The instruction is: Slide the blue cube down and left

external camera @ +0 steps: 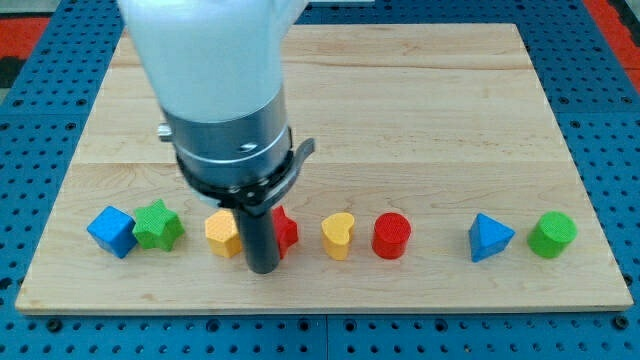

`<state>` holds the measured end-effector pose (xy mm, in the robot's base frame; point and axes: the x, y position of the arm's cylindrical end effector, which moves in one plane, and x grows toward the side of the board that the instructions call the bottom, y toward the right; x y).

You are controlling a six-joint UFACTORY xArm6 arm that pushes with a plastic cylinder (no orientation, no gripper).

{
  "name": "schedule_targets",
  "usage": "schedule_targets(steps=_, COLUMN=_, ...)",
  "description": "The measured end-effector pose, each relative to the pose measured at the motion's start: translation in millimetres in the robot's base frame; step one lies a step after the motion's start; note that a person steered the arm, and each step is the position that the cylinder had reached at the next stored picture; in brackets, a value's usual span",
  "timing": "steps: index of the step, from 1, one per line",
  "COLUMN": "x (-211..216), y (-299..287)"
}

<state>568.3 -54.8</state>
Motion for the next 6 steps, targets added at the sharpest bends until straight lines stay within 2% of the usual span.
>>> schedule_targets(steps=1, x=7, y=-7)
schedule_targets(steps=2, x=25, y=-46)
schedule_targets(steps=3, x=26, y=-63)
schedule_targets(steps=6, x=4, y=-87)
